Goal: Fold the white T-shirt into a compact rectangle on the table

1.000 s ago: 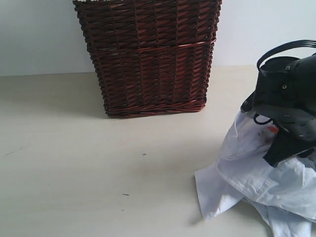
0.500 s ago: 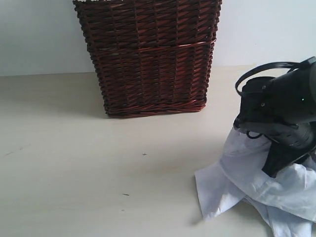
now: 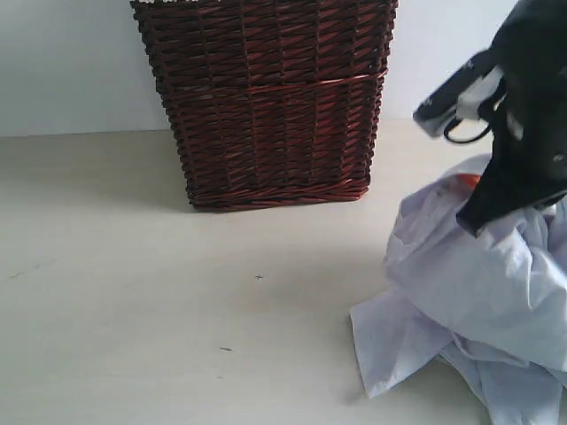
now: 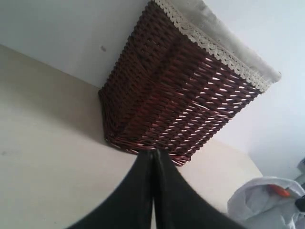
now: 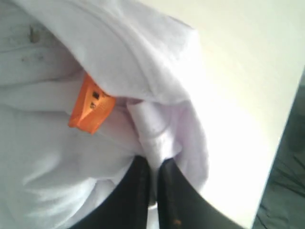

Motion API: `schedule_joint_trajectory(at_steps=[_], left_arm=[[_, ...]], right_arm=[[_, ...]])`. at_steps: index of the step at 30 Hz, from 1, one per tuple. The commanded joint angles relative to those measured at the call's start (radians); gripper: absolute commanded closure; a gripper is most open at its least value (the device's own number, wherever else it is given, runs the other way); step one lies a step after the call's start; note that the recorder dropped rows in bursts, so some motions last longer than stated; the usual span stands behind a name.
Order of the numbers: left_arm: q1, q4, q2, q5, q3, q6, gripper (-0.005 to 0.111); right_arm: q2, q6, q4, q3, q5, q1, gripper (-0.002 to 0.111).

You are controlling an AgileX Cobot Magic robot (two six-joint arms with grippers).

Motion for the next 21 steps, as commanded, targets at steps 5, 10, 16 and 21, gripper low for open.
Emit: schedule_joint_trajectory(at_steps=[5, 10, 16, 21], left_arm=[[0.002, 0.005, 0.001, 0.000, 0.003, 0.003, 0.106], [0.002, 0.005, 0.001, 0.000, 0.003, 0.003, 0.106], [0.002, 0.005, 0.001, 0.000, 0.003, 0.005, 0.106], [0.002, 0.005, 0.001, 0.000, 0.003, 0.005, 0.106]], right_arm=[[-0.245, -0.241, 0.335, -0.227, 0.039, 0.001, 0.108], [-0.301, -0.279, 0.452, -0.258, 0.000, 0.001, 0.108], [-0.364, -0.433, 0.844, -0.316, -0.155, 0.001, 0.108], [-0.360, -0.334, 0.804, -0.368, -0.254, 0.001, 0.108]])
